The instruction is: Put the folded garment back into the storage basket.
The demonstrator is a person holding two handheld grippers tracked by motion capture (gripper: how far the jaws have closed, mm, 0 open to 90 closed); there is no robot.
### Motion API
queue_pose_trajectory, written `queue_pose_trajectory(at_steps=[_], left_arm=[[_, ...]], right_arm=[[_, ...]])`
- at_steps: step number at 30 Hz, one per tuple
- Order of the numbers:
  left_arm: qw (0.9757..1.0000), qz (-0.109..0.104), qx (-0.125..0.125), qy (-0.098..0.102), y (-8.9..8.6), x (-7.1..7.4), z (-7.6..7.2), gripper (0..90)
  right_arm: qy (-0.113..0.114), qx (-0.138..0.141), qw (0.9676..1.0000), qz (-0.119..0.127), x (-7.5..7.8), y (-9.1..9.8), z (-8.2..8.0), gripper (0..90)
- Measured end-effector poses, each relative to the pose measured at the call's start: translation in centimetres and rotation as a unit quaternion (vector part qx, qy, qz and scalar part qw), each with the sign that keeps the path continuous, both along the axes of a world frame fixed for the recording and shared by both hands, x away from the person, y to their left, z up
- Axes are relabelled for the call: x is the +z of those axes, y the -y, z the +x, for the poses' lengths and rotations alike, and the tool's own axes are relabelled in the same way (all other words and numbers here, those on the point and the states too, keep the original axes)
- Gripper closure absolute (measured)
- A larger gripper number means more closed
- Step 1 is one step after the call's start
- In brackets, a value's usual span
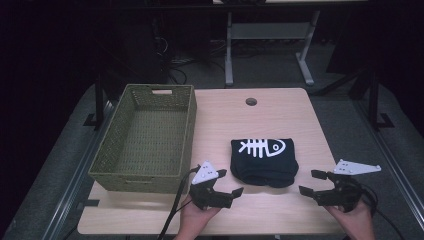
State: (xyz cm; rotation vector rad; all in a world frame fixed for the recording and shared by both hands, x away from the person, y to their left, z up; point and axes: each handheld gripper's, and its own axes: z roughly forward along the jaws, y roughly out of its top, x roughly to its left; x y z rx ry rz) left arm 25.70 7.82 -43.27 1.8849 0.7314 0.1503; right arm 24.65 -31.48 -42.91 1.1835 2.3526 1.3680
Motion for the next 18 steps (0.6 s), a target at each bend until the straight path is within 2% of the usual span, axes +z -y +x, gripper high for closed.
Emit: queue_pose_trajectory(at_steps=[7, 13, 18], left_arm=[[1.0, 0.0, 0.003, -0.007, 0.6, 0.0, 1.0, 17.2], [0.9999, 0.005, 0.01, -0.003, 1.2, 0.2, 1.7, 17.3], [0.9998, 0.004, 0.015, -0.012, 1.9, 0.1, 2.5, 17.3]], right_arm=[[-0.005, 0.006, 0.9999, -0.013, 0.7, -0.3, 1.0, 15.4], [-0.008, 0.007, 0.9999, -0.014, 1.0, -0.2, 1.7, 15.3], [-0.011, 0.005, 0.9999, -0.012, 1.1, -0.4, 2.6, 15.4]])
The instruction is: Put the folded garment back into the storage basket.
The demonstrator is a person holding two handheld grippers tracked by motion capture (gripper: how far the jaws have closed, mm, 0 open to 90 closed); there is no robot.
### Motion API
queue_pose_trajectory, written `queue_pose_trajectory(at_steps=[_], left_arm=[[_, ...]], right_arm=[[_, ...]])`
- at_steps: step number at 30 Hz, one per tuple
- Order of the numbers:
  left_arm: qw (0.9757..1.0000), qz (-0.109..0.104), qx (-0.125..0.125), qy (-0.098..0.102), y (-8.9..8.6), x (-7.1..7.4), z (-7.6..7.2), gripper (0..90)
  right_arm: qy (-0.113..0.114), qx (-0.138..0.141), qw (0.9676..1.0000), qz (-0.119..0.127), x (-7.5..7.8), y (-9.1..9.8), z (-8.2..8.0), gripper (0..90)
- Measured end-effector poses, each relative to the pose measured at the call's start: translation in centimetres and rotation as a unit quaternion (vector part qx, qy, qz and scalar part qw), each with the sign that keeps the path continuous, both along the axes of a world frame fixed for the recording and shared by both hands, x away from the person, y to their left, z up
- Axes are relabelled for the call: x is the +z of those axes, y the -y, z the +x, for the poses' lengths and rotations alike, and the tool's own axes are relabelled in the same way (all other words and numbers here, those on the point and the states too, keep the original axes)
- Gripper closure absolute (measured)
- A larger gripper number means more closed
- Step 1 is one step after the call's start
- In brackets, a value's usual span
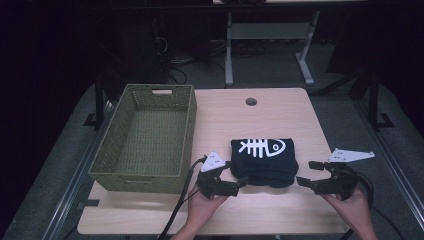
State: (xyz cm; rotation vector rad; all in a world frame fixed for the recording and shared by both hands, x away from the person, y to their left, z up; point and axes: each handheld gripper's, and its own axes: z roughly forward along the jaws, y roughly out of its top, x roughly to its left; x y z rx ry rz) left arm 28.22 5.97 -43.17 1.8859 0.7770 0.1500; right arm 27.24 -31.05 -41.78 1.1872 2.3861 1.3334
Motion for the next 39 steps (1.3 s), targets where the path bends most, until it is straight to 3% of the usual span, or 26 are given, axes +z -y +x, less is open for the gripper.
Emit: queue_pose_trajectory(at_steps=[4, 7, 13, 19, 27, 31, 34, 39], left_arm=[[1.0, 0.007, 0.006, -0.003, 0.3, -0.1, 0.7, 17.4], [0.9997, 0.014, 0.02, 0.006, 0.5, -0.2, 1.4, 17.9], [0.9992, 0.021, 0.033, -0.002, 1.0, -0.5, 2.7, 19.2], [0.9972, 0.035, 0.06, -0.027, 1.2, -1.6, 4.6, 19.7], [0.9942, 0.033, 0.076, -0.068, 1.3, -2.8, 6.3, 20.7], [0.9935, 0.038, 0.078, -0.074, 1.6, -3.1, 6.6, 22.1], [0.9914, 0.035, 0.083, -0.095, 1.9, -3.4, 7.3, 22.4], [0.9895, 0.039, 0.086, -0.109, 2.1, -3.7, 7.8, 24.3]], right_arm=[[-0.007, 0.001, 1.0, -0.001, 0.1, 0.0, 0.8, 15.3], [-0.01, 0.0, 0.9999, -0.006, 0.2, -0.2, 1.3, 15.3], [-0.016, 0.002, 0.9996, -0.021, -0.1, -0.8, 2.2, 15.4], [-0.037, -0.013, 0.9991, -0.018, -0.6, -0.8, 3.7, 15.8], [-0.052, -0.029, 0.998, -0.023, -0.5, -1.3, 5.5, 17.5], [-0.067, -0.038, 0.9967, -0.024, -1.3, -1.2, 6.4, 20.0], [-0.083, -0.044, 0.9953, -0.024, -2.0, -1.1, 7.0, 21.5], [-0.097, -0.05, 0.9937, -0.025, -2.9, -1.2, 7.8, 25.7]])
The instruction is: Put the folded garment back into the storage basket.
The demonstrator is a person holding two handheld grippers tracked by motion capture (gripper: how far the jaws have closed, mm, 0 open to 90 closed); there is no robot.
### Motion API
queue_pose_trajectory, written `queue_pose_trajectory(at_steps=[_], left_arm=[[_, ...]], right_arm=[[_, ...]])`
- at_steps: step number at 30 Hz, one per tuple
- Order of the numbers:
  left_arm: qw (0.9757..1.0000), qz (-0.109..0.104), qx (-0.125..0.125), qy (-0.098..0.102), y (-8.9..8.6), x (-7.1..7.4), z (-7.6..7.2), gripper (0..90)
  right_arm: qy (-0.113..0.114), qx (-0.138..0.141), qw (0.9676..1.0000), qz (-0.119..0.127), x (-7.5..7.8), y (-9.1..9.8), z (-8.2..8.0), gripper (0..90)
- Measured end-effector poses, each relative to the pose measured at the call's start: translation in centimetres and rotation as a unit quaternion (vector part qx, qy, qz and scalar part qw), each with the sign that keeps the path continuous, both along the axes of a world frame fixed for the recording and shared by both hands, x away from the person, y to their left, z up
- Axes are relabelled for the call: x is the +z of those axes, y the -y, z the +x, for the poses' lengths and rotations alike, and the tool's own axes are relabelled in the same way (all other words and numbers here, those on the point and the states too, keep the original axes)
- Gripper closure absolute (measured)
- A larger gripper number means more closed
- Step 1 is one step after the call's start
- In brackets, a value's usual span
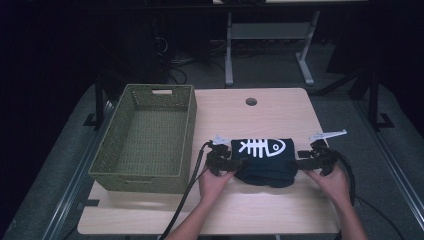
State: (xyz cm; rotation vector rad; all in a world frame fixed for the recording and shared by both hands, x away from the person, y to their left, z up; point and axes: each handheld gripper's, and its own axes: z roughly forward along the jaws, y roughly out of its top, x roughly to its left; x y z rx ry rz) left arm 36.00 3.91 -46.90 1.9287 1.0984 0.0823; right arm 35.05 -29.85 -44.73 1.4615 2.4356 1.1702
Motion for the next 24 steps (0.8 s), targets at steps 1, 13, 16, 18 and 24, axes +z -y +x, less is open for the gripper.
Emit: queue_pose_trajectory(at_steps=[1, 13, 16, 18, 24], left_arm=[[1.0, -0.001, -0.001, -0.005, 0.0, -0.1, 0.1, 25.0], [0.9996, -0.008, -0.01, -0.024, 0.1, -0.6, 0.3, 37.9], [0.9996, -0.007, -0.011, -0.025, 0.2, -0.6, 0.2, 41.8], [0.9996, -0.005, -0.015, -0.025, 0.2, -0.6, 0.2, 44.5], [0.9995, -0.008, -0.019, -0.025, 0.4, -0.6, 0.1, 53.7]], right_arm=[[-0.003, 0.001, 1.0, -0.001, -0.2, -0.1, 0.1, 27.5], [-0.019, -0.007, 0.9997, -0.015, -1.1, -0.8, 0.7, 46.9], [-0.023, -0.008, 0.9995, -0.021, -1.4, -0.9, 0.7, 50.5], [-0.027, -0.016, 0.9993, -0.018, -1.4, -0.9, 0.8, 53.2], [-0.031, -0.019, 0.9992, -0.016, -1.5, -1.0, 0.8, 63.4]])
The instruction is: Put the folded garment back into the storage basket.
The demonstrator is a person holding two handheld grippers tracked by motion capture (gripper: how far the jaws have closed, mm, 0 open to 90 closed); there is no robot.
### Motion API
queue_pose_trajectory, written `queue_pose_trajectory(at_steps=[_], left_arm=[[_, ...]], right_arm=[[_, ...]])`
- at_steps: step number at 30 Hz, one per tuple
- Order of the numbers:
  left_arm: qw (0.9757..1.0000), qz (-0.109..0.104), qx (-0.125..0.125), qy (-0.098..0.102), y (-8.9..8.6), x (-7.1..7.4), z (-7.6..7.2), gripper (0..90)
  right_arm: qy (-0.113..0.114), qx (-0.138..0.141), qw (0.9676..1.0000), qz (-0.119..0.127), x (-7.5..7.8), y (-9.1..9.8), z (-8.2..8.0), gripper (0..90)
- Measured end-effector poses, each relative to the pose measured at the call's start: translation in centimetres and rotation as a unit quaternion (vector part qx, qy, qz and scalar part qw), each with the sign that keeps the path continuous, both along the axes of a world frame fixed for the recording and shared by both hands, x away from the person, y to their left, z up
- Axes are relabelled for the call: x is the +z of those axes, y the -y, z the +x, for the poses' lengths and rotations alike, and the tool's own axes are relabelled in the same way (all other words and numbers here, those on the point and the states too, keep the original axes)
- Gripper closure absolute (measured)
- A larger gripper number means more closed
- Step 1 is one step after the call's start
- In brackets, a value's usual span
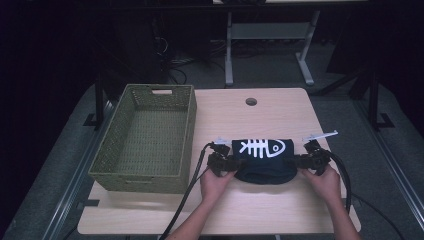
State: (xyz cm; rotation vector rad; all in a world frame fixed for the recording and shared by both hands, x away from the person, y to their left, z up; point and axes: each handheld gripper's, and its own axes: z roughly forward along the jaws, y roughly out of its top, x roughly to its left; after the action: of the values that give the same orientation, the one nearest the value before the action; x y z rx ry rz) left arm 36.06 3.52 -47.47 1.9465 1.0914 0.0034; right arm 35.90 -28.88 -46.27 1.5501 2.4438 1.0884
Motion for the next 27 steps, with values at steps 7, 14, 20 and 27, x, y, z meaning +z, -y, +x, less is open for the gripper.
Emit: queue_pose_trajectory(at_steps=[7, 14, 20, 27], left_arm=[[1.0, -0.002, -0.002, -0.003, 0.0, 0.1, -0.1, 62.8], [1.0, -0.004, 0.003, -0.006, -0.4, 0.5, -0.2, 68.3], [1.0, -0.004, 0.0, -0.005, -0.5, 1.2, -0.3, 70.1], [0.9999, -0.008, -0.008, 0.003, -0.7, 2.5, -0.6, 70.3]], right_arm=[[-0.014, 0.004, 0.9998, 0.016, 0.1, -0.2, -0.2, 72.6], [-0.014, 0.014, 0.9993, 0.032, 0.7, -0.1, -0.7, 73.5], [-0.004, 0.02, 0.999, 0.039, 1.8, 0.0, -1.3, 73.7], [0.004, 0.022, 0.9989, 0.042, 2.8, 0.0, -1.8, 73.7]])
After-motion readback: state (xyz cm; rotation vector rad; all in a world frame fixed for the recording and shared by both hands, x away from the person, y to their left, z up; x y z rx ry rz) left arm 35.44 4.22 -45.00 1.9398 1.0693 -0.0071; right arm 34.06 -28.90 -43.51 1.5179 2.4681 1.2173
